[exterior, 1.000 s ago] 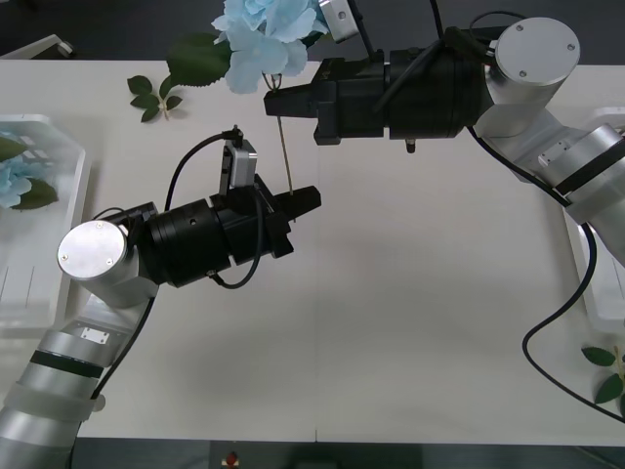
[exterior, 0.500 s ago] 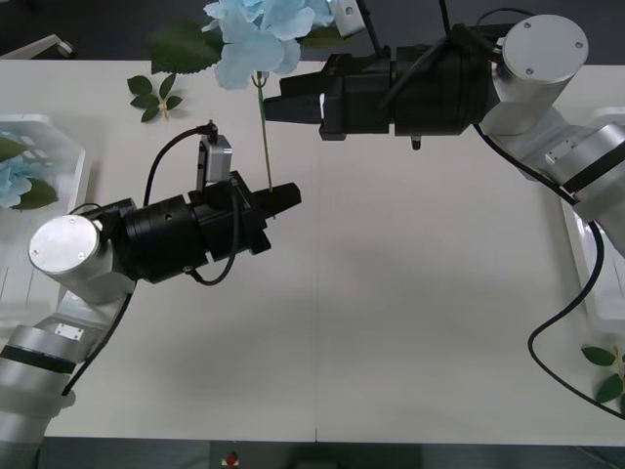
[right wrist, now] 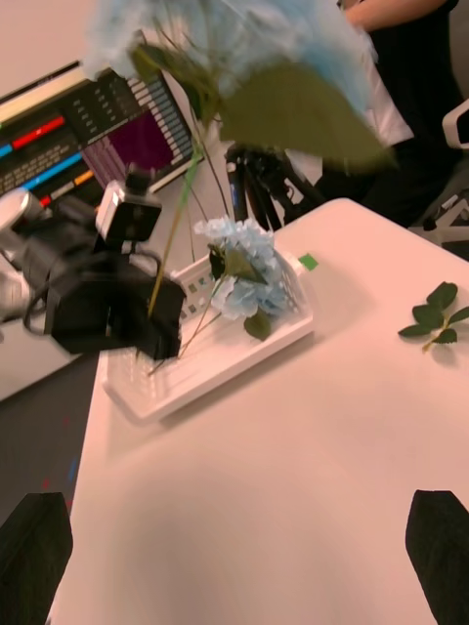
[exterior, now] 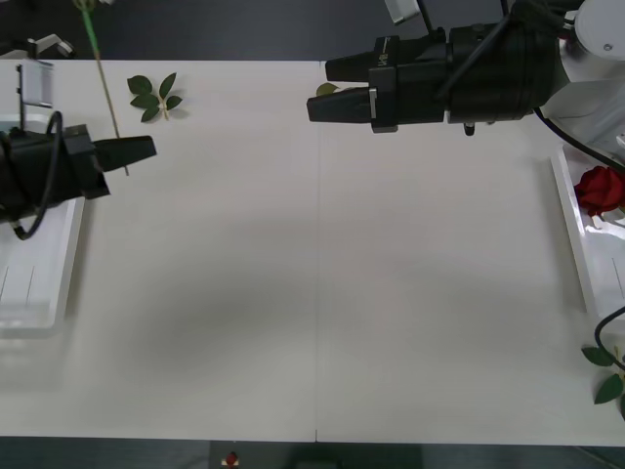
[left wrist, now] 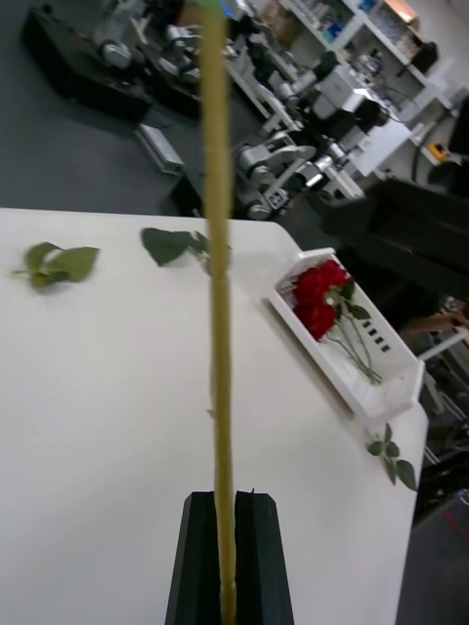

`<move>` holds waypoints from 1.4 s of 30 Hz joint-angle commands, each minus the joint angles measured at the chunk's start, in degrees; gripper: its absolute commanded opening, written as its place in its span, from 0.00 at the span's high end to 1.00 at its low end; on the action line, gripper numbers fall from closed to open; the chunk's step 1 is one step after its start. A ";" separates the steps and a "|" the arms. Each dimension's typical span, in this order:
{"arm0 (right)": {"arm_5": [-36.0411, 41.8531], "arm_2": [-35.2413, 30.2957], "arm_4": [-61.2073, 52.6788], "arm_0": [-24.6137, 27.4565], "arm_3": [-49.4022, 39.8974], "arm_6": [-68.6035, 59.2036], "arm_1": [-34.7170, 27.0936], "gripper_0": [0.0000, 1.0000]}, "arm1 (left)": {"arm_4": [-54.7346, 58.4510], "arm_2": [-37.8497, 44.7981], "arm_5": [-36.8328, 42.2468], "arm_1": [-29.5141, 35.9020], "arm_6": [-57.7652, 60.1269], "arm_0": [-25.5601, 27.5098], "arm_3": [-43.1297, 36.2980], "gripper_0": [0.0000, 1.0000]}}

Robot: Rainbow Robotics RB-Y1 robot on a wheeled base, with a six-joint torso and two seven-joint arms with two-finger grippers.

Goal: Put the red flowers into the right box and the blue flowers into the left box

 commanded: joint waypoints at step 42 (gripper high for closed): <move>4.98 6.79 5.83 2.42 -4.04 12.81 -11.57 0.00 | -41.43 13.27 -14.94 19.39 9.57 17.68 13.97 1.00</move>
